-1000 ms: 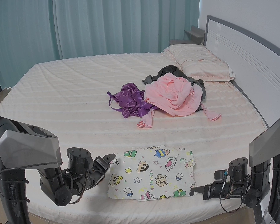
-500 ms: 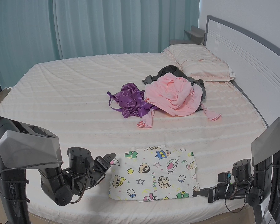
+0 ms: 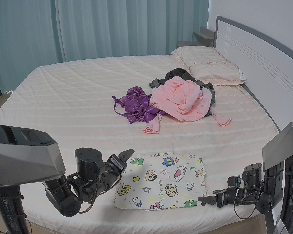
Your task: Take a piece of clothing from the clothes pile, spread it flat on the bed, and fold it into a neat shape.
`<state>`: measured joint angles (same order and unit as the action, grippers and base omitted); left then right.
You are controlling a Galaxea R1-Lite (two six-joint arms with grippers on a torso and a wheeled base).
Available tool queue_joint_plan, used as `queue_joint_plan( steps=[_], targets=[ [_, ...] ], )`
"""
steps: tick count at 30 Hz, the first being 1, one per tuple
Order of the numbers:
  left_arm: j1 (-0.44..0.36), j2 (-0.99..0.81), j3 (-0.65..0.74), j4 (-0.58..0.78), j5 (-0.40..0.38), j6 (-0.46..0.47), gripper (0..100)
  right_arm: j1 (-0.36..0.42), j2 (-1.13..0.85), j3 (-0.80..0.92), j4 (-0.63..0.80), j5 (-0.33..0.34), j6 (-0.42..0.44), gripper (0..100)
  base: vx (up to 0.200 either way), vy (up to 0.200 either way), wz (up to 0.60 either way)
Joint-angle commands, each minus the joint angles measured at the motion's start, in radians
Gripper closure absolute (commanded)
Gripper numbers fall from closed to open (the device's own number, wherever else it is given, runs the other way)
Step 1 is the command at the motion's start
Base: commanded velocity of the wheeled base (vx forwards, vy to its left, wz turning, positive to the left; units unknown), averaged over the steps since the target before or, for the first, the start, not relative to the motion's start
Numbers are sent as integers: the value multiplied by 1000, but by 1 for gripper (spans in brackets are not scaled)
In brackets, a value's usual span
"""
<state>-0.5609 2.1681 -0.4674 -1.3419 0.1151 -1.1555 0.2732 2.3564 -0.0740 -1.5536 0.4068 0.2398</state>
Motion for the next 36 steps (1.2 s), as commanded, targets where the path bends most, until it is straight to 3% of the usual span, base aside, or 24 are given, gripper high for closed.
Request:
queue_joint_plan(
  steps=[1, 11, 25, 30, 33, 36],
  targets=[
    [-57, -25, -33, -3, 9, -16, 0, -2, 14, -18, -5, 0, 3, 0, 0, 0, 0],
    [-62, 131, -42, -3, 46, -12, 0, -6, 9, -21, -5, 1, 4, 0, 0, 0, 0],
    [-79, 151, -40, -5, 83, 7, 0, -14, -28, -24, -5, -5, 4, 0, 0, 0, 0],
    [-77, 110, -23, -60, 167, 7, 0, -54, -81, -52, -5, -3, 9, 0, 0, 0, 0],
    [-76, 91, 4, -80, 167, 7, 0, -75, -98, -73, -5, -3, 42, 0, 0, 0, 0],
    [-73, 56, 27, -85, 164, 0, 0, -88, -101, -155, -3, -8, 159, 0, 0, 0, 0]
  ],
)
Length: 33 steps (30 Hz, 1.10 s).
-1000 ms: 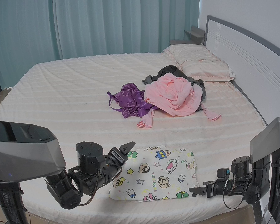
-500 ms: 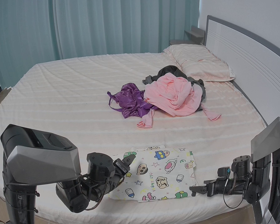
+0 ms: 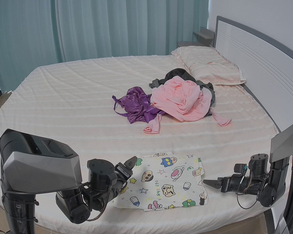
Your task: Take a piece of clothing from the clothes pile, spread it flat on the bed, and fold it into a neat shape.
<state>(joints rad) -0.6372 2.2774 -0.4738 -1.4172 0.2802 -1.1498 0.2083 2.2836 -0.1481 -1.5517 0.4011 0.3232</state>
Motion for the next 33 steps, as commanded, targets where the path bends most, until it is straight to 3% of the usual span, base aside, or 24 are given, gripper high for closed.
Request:
queue_joint_plan(
  steps=[1, 8, 11, 14, 17, 24, 33],
  targets=[
    [2, -56, 40, -9, -1, -5, 0, -24, -26, -110, -5, -4, 103, 0, 0, 0, 0],
    [14, -50, 67, -9, -3, -11, 0, -13, 2, -311, 58, -38, 215, 0, 0, 0, 0],
    [42, -35, 70, -11, -6, -18, 0, -13, 48, -466, 131, -39, 333, 0, 0, 0, 0],
    [42, -27, 63, -11, -6, -18, 0, 10, 59, -584, 257, -42, 387, 0, 0, 0, 0],
    [42, -4, 60, -11, -6, -16, 0, 23, 56, -614, 325, -41, 396, 0, 0, 0, 0],
    [41, 5, 54, -11, -6, -16, 0, 68, 66, -602, 321, -51, 396, 0, 0, 0, 0],
    [34, 14, 49, -11, -6, -15, 0, 71, 83, -576, 252, -56, 390, 0, 0, 0, 0]
  ],
)
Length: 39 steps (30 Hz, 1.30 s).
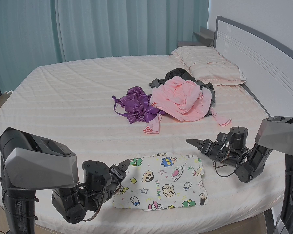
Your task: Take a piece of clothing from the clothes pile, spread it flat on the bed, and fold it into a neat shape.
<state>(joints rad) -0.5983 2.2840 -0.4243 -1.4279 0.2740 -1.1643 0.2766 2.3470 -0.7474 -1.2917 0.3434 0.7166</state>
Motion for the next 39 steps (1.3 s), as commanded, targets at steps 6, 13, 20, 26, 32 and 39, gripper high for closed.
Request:
queue_joint_plan(
  steps=[6, 13, 20, 26, 32, 39],
  targets=[
    [-3, 12, -1, 0, 1, 0, 0, 23, 37, 51, -11, 2, -3, 0, 0, 0, 0],
    [-6, 14, -1, 0, 1, 0, 0, 23, 55, 49, -15, 0, -5, 0, 0, 0, 0],
    [-6, 14, -2, 0, 1, 1, 0, 15, 61, 31, -18, 0, -5, 0, 0, 0, 0],
    [-6, 15, -4, 0, 1, 1, 0, 12, 67, 19, -14, 2, -6, 100, 0, 0, 0],
    [15, 14, -10, 0, 1, 5, 0, 0, 92, 8, -17, 2, -5, 100, 0, 0, 0],
    [12, 18, -11, 0, 1, 5, 0, -23, 92, -23, -20, 0, 4, 100, 0, 0, 0]
  ],
)
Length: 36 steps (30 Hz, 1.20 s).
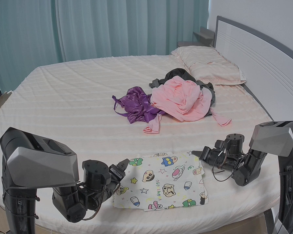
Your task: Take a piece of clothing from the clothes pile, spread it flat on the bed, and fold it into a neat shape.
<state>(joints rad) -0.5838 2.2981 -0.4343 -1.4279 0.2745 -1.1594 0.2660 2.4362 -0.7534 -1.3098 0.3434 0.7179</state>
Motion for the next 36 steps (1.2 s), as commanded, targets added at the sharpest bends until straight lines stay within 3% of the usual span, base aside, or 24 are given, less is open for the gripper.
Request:
queue_joint_plan(
  steps=[1, 7, 18, 19, 23, 25, 31, 35, 36],
  targets=[
    [-4, 7, -1, 0, 0, 0, 0, -14, 4, -23, -2, 0, 3, 100, 0, 0, 0],
    [-8, 15, -6, 1, 0, 0, 0, -19, 24, -49, -2, -37, 3, 100, 0, 0, 0],
    [-7, 18, -8, 1, 0, 1, 0, -21, 18, -47, 1, -41, 3, 100, 0, 0, 0],
    [-7, 18, -8, 1, 0, 1, 0, -21, 15, -46, 1, -41, 3, 0, 0, 0, 0],
    [-7, 18, -8, 0, 0, 1, 0, -22, 12, -41, -2, -46, 5, 0, 0, 0, 0],
    [1, 12, -3, 0, 2, 7, 0, -47, 3, -38, -3, -90, 5, 0, 0, 0, 0],
    [18, -32, 5, 0, 3, 10, 0, -91, -75, 0, -13, -116, 29, 0, 0, 0, 0],
    [21, -74, 19, 0, 5, 17, 0, -96, -169, 29, -32, -218, 32, 0, 0, 0, 0],
    [21, -74, 19, 0, 5, 17, 0, -96, -169, 29, -32, -218, 32, 0, 0, 0, 0]
  ],
)
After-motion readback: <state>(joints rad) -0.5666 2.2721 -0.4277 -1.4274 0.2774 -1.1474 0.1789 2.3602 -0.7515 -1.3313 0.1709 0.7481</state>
